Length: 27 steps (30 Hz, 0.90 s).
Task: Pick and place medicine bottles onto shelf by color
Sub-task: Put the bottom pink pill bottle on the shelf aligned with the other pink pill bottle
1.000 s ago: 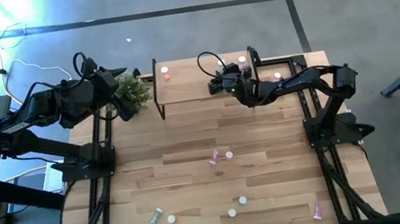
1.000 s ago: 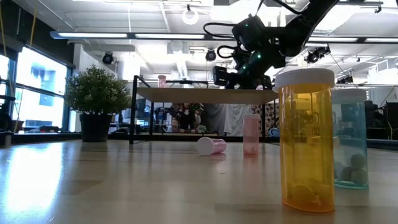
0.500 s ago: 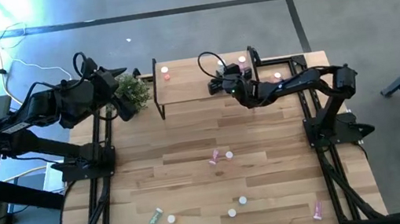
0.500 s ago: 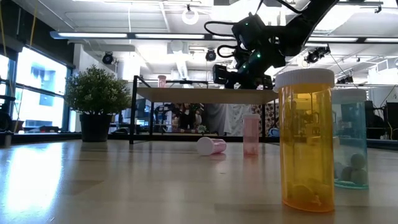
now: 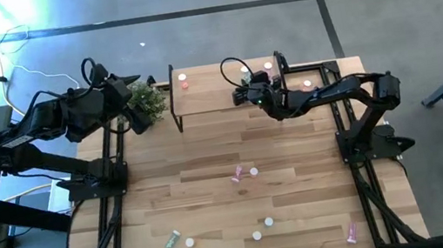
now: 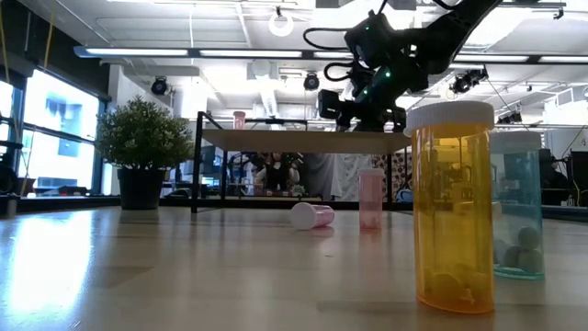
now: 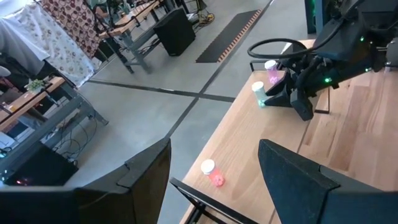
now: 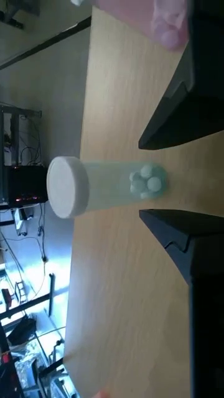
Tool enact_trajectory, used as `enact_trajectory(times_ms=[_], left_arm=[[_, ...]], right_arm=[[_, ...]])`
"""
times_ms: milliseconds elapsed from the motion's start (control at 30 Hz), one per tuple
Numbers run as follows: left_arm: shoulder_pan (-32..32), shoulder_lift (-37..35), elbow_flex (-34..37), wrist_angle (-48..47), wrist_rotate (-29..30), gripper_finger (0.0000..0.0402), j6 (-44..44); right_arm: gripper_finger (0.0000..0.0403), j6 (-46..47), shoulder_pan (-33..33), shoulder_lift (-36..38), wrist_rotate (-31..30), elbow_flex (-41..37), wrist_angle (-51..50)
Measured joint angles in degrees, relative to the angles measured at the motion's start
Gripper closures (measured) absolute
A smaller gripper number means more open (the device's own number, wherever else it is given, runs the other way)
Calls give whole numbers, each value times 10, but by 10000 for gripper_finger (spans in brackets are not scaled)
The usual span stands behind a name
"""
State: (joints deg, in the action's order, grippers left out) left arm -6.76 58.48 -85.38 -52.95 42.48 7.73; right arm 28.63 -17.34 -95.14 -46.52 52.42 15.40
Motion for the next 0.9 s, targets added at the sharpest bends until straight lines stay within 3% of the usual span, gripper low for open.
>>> enact_trajectory(times_ms=[233,433,900], left_arm=[[0,0,0,0,0,170,0],[0,0,0,0,0,170,0],[0,0,0,0,-92,170,0]], right_arm=[[247,13,21,2,-2,0,-3],[247,32,46,47,-4,0,-28],[247,-5,118,263,65,1,-56]])
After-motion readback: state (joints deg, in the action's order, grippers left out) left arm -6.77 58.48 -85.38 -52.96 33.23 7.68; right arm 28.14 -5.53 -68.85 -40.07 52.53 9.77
